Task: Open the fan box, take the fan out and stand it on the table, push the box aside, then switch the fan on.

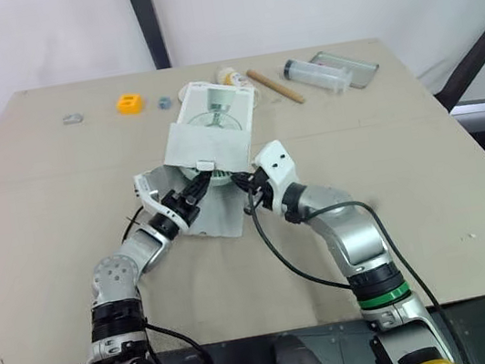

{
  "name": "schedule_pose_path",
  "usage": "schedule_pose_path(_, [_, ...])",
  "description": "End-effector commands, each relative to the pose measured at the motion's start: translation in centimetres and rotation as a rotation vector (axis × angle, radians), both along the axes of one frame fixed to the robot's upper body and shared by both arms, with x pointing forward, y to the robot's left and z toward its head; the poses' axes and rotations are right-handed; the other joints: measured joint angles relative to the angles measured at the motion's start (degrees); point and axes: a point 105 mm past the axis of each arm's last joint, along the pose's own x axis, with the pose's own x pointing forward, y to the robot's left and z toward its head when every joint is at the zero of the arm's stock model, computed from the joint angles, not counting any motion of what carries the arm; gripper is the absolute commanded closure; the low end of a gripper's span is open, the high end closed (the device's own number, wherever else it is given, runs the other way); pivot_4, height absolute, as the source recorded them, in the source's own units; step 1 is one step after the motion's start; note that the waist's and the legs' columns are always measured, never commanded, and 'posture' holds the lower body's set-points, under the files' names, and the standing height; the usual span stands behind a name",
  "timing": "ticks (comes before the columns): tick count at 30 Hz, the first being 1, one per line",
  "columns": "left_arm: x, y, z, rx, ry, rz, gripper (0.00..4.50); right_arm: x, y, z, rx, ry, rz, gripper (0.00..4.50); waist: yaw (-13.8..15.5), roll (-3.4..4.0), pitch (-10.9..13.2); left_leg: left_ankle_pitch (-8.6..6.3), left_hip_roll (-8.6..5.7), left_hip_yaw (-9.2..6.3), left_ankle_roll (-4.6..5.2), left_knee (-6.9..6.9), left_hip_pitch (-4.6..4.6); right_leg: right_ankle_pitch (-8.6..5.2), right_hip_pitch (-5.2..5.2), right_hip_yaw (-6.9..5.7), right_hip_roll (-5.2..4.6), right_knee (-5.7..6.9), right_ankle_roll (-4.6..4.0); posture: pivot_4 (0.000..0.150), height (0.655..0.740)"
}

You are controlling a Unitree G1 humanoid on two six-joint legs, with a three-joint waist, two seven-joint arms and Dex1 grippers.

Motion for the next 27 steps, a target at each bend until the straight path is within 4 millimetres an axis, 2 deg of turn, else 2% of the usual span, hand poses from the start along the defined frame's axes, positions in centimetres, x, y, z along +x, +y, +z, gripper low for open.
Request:
schedule_pose_path(1, [-0.9, 0.6, -0.1, 0.020, 0.004, -0.020, 3.55, 0.0, 0.1, 1.0, 0.006, -0.036, 0.003, 4.50, 0.0, 0.00, 0.0, 0.00, 0.00, 0.00, 0.00, 0.00, -0.02, 0.00, 0.00, 0.00, 0.00, -0.03, 0.00, 0.150, 0.7400])
schedule_pose_path(7, [-2.8, 1.4, -0.2, 0.037, 0.015, -0.070, 3.55, 0.0, 0.1, 1.3, 0.014, -0.047, 0.002, 4.50, 0.0, 0.00, 0.0, -0.03, 0.01, 0.00, -0.01, -0.02, -0.07, 0.00, 0.00, 0.00, -0.02, -0.11, 0.00, 0.150, 0.7400])
schedule_pose_path(14, [-4.6, 3.2, 0.0, 0.051, 0.045, -0.087, 3.55, -0.1, 0.3, 2.1, 0.039, -0.075, 0.014, 4.50, 0.0, 0.00, 0.0, -0.03, 0.03, 0.00, -0.01, -0.03, -0.08, 0.00, -0.02, -0.01, -0.02, -0.11, 0.00, 0.150, 0.7400])
schedule_pose_path(20, [-6.4, 3.9, -0.7, 0.069, 0.092, -0.105, 3.55, -0.4, 0.5, 2.9, 0.058, -0.096, 0.038, 4.50, 0.0, 0.00, 0.0, -0.04, 0.04, -0.01, -0.01, -0.03, -0.09, 0.01, -0.03, -0.01, -0.02, -0.12, -0.01, 0.150, 0.7400])
schedule_pose_path(27, [-6.4, 4.1, -1.1, 0.058, 0.125, -0.065, 3.55, -1.3, 0.9, 3.0, 0.050, -0.100, 0.097, 4.50, 0.0, 0.00, 0.0, -0.04, 0.04, -0.01, -0.01, -0.02, -0.09, 0.03, -0.03, -0.02, -0.02, -0.12, -0.04, 0.150, 0.7400])
